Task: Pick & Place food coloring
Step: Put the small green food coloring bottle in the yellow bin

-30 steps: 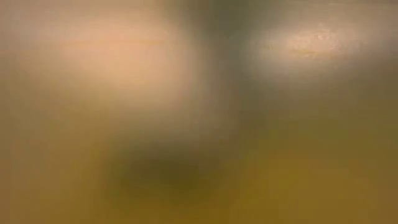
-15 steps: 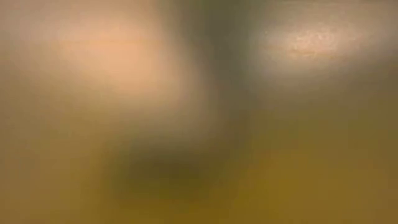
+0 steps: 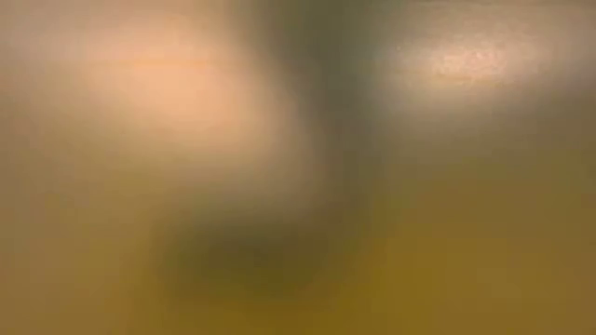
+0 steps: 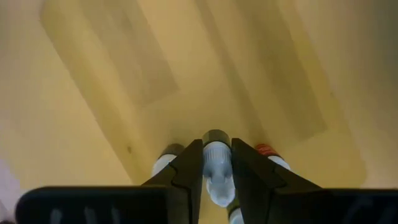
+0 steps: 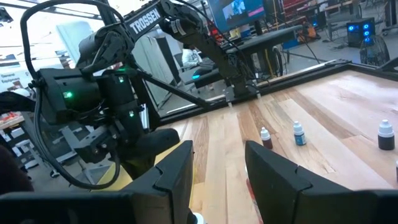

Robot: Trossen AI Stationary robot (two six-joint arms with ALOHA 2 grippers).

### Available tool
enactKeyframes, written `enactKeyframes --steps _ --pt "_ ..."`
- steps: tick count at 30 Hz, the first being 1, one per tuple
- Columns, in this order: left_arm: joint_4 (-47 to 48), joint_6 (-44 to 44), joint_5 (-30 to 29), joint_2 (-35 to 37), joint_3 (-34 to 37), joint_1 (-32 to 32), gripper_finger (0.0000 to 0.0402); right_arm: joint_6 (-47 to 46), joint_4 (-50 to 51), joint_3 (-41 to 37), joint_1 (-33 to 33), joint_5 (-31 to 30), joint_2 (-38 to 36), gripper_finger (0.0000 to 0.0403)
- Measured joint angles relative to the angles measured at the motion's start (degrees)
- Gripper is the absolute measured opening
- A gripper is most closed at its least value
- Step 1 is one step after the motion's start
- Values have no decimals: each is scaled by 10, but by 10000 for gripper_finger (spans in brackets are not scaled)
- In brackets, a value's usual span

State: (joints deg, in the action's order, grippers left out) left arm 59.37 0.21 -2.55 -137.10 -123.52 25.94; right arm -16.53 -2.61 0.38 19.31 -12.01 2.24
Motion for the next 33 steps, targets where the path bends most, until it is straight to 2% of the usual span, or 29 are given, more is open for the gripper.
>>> enactKeyframes --steps 23,33 --pt "-11 -19 -18 -19 1 4 67 0 0 0 0 0 0 138" --pt "-12 -19 -6 -19 1 4 68 0 0 0 0 0 0 139"
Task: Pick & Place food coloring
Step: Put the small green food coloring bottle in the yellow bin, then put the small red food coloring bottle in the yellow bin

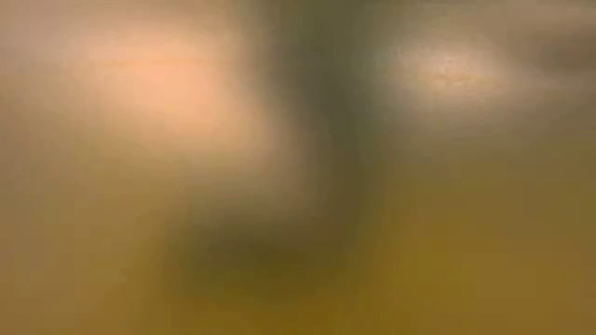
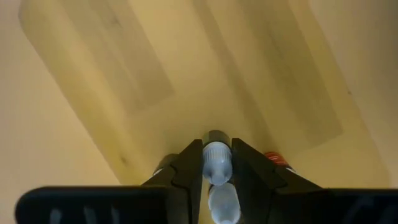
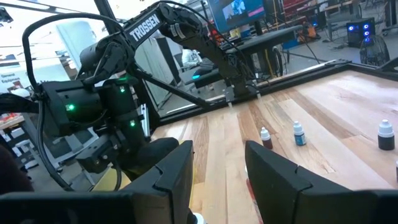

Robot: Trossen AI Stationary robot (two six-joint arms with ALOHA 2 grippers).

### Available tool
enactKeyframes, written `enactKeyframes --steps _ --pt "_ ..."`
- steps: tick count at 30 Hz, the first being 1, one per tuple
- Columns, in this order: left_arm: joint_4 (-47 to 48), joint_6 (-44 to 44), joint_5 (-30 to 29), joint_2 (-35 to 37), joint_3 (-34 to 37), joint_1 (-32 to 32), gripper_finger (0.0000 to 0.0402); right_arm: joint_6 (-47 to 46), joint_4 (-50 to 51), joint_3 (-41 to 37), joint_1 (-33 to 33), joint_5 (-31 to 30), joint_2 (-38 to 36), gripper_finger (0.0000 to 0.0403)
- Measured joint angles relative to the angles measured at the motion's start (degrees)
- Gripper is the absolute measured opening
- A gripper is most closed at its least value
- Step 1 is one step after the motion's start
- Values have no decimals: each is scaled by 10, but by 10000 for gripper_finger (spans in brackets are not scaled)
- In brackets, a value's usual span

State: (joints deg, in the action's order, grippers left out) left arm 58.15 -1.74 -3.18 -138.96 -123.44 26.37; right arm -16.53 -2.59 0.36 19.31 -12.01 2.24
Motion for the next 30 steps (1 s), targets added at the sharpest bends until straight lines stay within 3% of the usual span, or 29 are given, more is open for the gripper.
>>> enactKeyframes --steps 4,14,23,30 --pt "5 0 10 0 -9 0 81 0 0 0 0 0 0 137" --pt "18 -6 -2 0 -30 -1 163 0 0 0 0 0 0 137" --pt "84 -17 -3 0 -117 -9 164 0 0 0 0 0 0 138" --pt "91 -10 8 51 -112 -34 162 0 0 0 0 0 0 138"
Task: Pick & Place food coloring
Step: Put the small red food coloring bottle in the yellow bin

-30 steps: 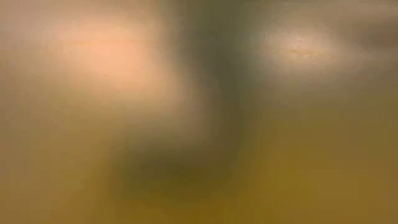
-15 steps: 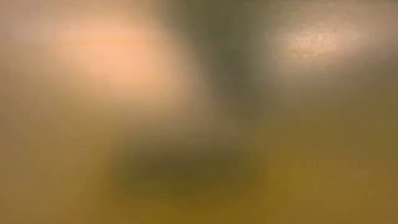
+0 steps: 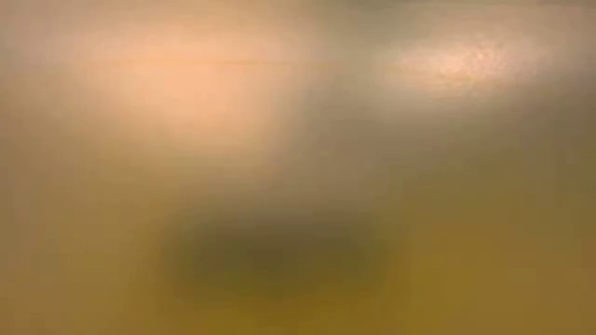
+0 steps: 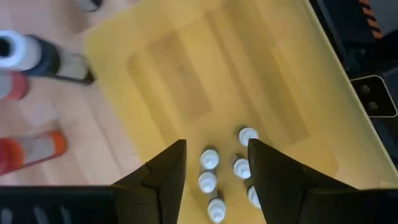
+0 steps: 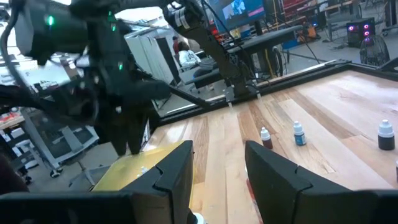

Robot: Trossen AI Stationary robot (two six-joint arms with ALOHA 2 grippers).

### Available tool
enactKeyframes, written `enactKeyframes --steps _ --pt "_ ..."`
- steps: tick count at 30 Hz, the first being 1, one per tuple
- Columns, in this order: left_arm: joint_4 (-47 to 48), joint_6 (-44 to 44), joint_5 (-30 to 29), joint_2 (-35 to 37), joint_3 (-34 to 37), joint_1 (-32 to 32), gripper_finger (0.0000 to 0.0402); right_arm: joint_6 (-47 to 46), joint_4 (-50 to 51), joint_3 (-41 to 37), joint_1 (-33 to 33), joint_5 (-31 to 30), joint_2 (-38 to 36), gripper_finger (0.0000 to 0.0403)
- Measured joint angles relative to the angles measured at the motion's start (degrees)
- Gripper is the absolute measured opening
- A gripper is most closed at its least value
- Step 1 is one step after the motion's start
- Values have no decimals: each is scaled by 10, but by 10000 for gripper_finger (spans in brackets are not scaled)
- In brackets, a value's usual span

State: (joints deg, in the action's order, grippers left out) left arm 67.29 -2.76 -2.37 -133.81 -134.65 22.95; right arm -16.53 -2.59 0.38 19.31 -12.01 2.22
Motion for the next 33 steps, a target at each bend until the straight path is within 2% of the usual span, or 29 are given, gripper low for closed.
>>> enactKeyframes --steps 7,15,23,28,33 --pt "15 32 -2 7 8 -30 162 0 0 0 0 0 0 137" --pt "96 24 -97 38 9 -57 162 0 0 0 0 0 0 138" --pt "128 -22 -105 58 20 -81 162 0 0 0 0 0 0 139" --pt "83 -44 -104 95 99 -85 162 0 0 0 0 0 0 137" --pt "-17 -61 -103 168 245 -90 162 0 0 0 0 0 0 138"
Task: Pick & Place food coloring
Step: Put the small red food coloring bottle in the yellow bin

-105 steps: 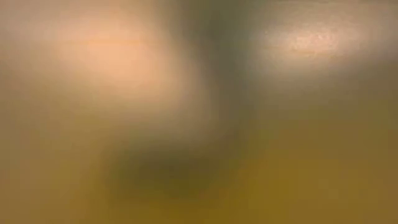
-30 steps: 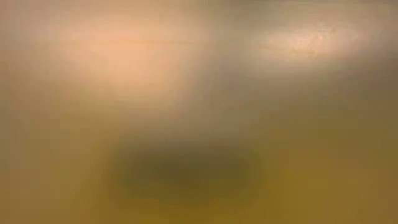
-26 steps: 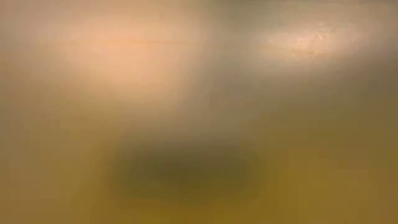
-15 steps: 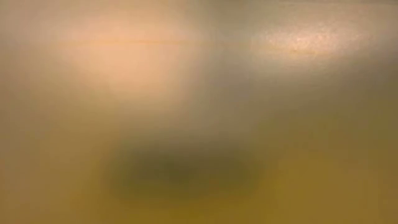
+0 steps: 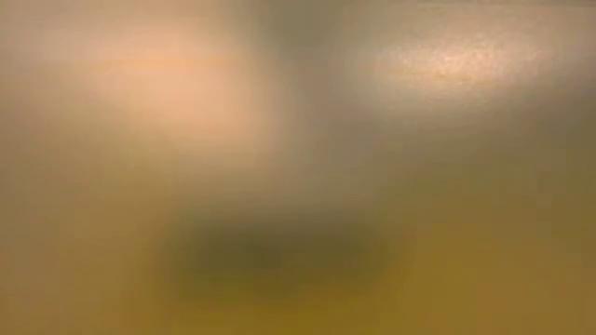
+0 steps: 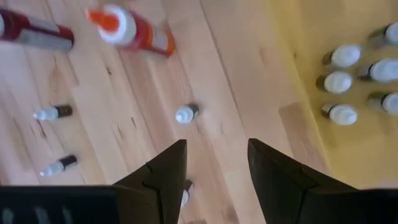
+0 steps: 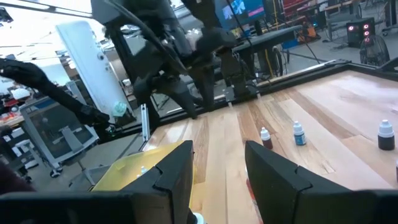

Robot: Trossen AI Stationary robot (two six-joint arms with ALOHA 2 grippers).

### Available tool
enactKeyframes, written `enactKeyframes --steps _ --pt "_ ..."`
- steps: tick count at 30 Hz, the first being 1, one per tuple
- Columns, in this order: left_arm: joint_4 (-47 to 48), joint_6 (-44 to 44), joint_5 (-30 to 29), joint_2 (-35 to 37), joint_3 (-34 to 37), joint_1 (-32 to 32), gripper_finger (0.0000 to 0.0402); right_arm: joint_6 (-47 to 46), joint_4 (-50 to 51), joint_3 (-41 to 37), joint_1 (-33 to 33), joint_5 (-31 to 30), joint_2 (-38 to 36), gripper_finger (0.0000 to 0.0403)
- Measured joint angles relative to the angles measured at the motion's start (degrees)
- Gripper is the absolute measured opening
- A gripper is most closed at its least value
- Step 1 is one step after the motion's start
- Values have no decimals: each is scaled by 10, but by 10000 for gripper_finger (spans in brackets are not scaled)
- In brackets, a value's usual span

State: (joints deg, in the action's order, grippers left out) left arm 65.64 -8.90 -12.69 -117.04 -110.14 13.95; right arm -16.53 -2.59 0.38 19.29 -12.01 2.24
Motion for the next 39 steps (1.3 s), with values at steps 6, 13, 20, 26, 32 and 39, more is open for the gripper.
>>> enactKeyframes --steps 6,13,20,26,32,39 --pt "-90 -31 -2 87 186 -22 162 0 0 0 0 0 0 137" --pt "-138 -110 -5 126 308 -54 162 0 0 0 0 0 0 138" --pt "-194 -140 -14 126 344 -92 162 0 0 0 0 0 0 137" --pt "-212 -140 15 126 364 -112 162 0 0 0 0 0 0 138" --pt "-228 -131 32 125 380 -116 162 0 0 0 0 0 0 138" --pt "-247 -127 41 108 380 -123 162 0 0 0 0 0 0 137"
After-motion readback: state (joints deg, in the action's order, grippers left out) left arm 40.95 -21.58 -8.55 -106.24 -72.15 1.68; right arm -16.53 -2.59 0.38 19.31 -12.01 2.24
